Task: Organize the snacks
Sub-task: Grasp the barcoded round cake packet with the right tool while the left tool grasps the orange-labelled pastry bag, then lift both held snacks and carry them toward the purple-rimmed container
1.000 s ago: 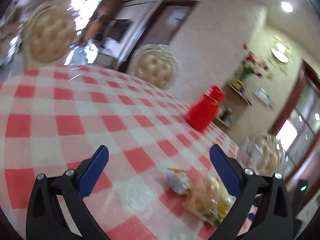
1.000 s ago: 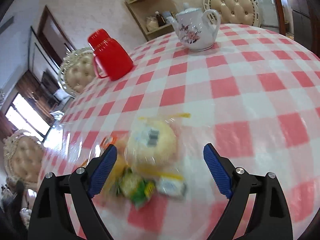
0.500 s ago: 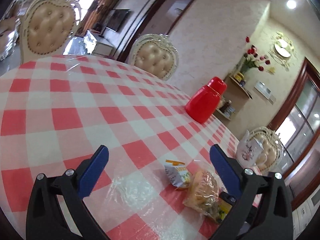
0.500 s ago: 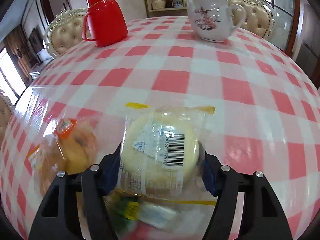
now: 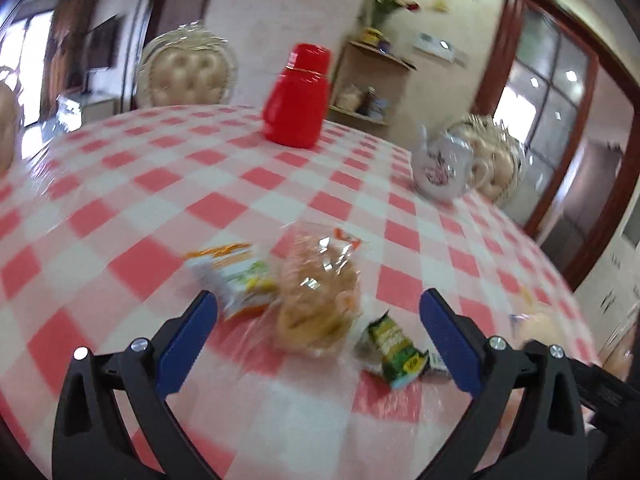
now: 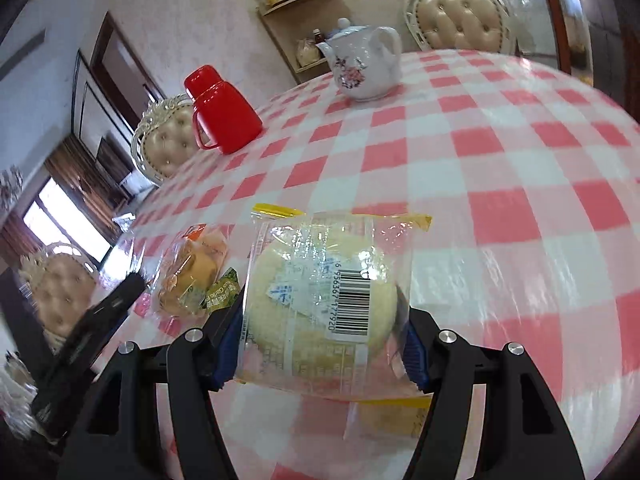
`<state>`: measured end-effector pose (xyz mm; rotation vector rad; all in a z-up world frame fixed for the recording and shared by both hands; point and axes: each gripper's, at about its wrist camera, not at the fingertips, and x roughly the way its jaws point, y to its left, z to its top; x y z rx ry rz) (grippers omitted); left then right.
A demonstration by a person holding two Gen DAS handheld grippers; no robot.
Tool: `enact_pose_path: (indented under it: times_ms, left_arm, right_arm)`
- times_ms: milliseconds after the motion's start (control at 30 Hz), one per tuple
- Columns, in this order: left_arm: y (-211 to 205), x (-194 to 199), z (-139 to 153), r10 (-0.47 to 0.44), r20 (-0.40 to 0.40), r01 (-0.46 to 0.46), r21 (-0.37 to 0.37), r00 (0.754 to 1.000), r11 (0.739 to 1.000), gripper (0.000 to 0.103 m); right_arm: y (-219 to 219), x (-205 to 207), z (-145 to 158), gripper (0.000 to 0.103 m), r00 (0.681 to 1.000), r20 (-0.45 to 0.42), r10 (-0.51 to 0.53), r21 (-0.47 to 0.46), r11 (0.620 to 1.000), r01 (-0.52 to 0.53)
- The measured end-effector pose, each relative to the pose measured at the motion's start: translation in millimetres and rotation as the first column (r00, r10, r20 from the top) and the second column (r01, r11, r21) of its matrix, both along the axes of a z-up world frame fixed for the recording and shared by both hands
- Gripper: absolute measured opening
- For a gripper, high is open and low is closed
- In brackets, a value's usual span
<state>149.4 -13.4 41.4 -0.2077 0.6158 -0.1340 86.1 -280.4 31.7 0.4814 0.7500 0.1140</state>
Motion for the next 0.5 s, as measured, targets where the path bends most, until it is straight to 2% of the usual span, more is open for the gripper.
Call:
enact_pose_path:
  times_ms: [133,167,233,333,367,400,500]
  left_arm:
    - [-18,43,-7,-0.040,-0.080,0.047,0.078,0.996,0.996,0.101]
    - [-23,51,-9,-0.036,-0.092,0.047,0.122,0.995,0.991,0.101]
    - [-30,63,-17,-0.062,-0.134,0.087,0.190,0.989,0.978,0.094]
    - [-26,73,-27,-0.099,-0.209,0.134,0.157,0.973,0.978,0.077]
    - [-24,74,-30,-0.106,-0.230,0.144,0.154,0.967,0.978,0.062]
    - [-25,75,-32,-0.113,-0.250,0.156,0.160,0.962,0.975,0.051]
    - [-24,68,-29,-0.136,-0.229,0.174,0.155,0.964,0.972,0.048]
  right_arm:
    - [1,-3,6,0.064,1.000,0.020,0.016,0.020,1.000,-0.016]
    - [3,-3,7,0.064,0.999,0.020,0.027,0.036,0.999,-0.028]
    - [5,-4,9,0.064,0.999,0.021,0.046,0.050,0.998,-0.047]
    - [13,-5,12,0.064,0.998,0.027,0.063,0.026,0.998,-0.064]
    - [14,-6,12,0.064,0.997,0.027,0.067,0.024,0.997,-0.067]
    - [15,-6,12,0.064,0.997,0.028,0.073,0.024,0.997,-0.074]
    - [16,-7,13,0.064,0.997,0.031,0.067,0.010,0.998,-0.067]
